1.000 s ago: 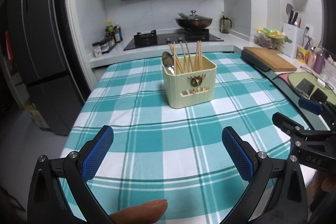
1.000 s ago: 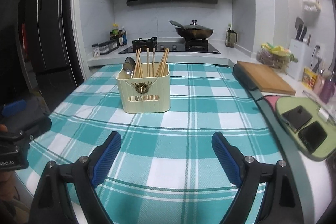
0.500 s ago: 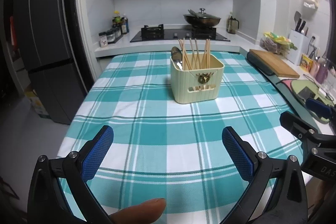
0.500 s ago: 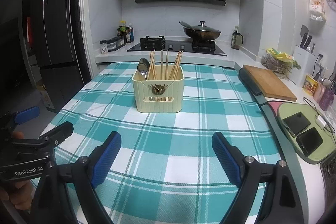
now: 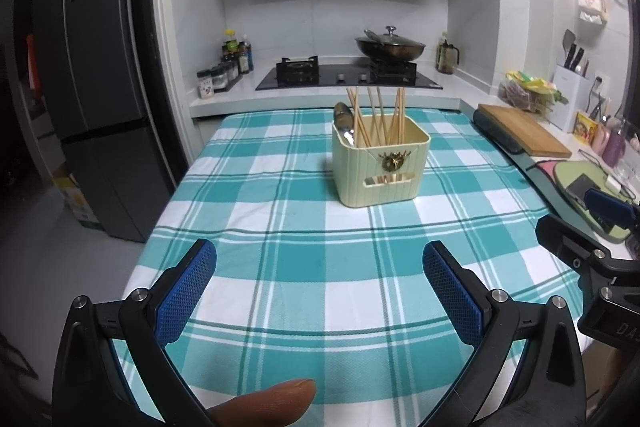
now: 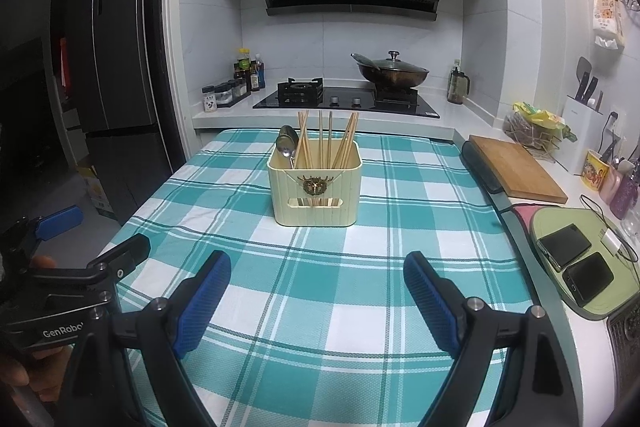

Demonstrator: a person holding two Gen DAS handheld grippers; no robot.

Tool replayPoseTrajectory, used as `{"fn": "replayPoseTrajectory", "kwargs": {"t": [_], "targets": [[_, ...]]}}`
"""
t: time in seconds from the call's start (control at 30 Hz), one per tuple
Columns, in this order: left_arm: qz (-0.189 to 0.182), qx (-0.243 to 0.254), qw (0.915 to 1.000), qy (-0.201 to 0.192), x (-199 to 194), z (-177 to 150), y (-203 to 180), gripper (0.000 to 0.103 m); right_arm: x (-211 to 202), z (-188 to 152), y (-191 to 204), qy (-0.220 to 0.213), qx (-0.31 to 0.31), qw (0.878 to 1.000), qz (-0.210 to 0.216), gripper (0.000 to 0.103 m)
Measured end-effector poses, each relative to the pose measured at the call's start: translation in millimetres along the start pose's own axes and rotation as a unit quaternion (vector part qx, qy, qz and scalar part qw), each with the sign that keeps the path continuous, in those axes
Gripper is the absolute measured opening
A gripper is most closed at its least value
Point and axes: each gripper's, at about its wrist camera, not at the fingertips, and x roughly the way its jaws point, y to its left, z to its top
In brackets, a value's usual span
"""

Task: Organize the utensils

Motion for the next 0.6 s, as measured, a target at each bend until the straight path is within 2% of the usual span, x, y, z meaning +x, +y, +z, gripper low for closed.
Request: {"fn": "replayPoseTrajectory", "kwargs": {"t": [0.6], "targets": [[0.011,0.002,0.9999,0.010,5.5,-2.5,0.0,0.103,-4.6,0.2,2.3,-0.001,0.001,1.000,-0.012,0.090]]}}
